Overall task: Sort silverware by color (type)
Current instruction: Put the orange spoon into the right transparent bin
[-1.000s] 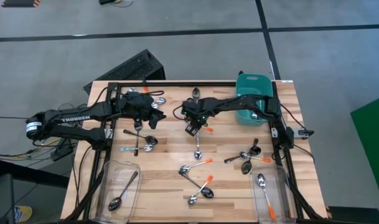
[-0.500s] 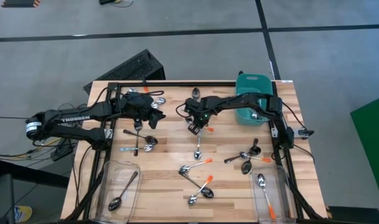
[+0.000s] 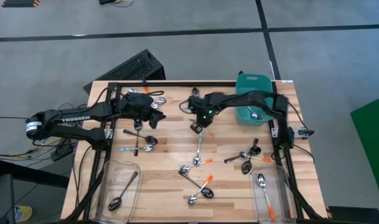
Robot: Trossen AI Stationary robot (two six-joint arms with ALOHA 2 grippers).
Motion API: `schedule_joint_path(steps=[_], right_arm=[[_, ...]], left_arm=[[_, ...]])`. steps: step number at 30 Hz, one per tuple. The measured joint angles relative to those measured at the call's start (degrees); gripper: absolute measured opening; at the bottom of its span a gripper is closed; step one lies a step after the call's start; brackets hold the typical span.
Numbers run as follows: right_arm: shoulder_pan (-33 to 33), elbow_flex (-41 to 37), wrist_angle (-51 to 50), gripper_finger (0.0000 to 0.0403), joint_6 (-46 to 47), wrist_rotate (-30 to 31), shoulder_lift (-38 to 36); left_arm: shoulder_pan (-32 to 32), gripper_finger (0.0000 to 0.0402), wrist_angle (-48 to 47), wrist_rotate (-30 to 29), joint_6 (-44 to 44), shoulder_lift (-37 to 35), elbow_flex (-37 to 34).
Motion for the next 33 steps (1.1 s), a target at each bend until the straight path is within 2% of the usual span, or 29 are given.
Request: schedule_joint_path(steps=[10, 17, 23, 28, 33], right_arm=[[3.16, 0.23, -13.05, 0.0006, 4.11, 0.92, -17.63], [10.46, 0.23, -30.99, 0.0006, 11.96, 7.96, -25.08], [18.68, 0.21, -43.29, 0.0006, 26.51, 12.36, -30.32], [29.43, -1.39, -43.45, 0.0006, 42.79, 11.49, -35.67], [44.35, -4.40, -43.25, 0.0006, 61.40, 9.83, -38.28]], left_arm=[[-1.42, 0.0138, 0.05, -6.69, 1.43, 0.02, 0.00], [-1.42, 0.0138, 4.45, -10.15, 4.43, 0.02, 0.00], [-1.42, 0.0138, 12.66, -14.16, 8.77, 0.00, 0.00], [-1.40, 0.0138, 14.00, -15.08, 11.52, 0.02, 0.02], [-1.40, 0.0138, 13.84, -15.27, 12.40, 0.02, 0.02]])
